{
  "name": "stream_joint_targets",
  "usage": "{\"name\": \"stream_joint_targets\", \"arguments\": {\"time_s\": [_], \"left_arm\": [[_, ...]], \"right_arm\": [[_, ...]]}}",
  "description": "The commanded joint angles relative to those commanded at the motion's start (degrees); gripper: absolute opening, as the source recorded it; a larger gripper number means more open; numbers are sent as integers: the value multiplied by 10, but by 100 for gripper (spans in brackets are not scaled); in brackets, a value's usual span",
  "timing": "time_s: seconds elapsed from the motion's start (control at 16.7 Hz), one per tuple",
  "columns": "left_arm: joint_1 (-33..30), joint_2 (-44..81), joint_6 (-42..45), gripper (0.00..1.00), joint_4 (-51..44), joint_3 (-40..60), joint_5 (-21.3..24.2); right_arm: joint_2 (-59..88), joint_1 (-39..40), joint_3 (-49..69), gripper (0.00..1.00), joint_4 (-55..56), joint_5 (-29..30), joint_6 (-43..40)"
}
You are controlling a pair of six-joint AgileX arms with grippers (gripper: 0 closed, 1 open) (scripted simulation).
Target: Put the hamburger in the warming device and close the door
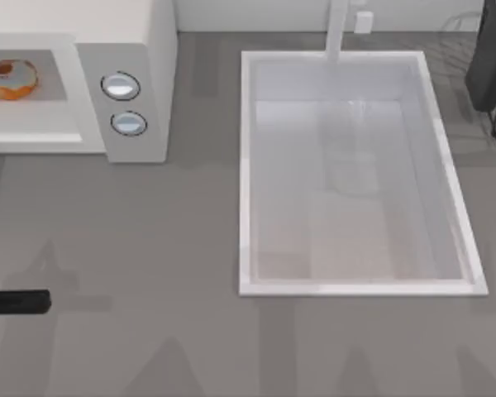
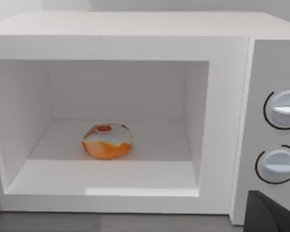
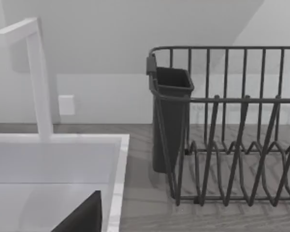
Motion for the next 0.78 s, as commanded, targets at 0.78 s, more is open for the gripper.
{"name": "stream_joint_targets", "arguments": {"time_s": [0.78], "left_arm": [[127,-5,-1,0,28,-33,127]], "right_arm": [[0,0,0,100,0,0,0]]}}
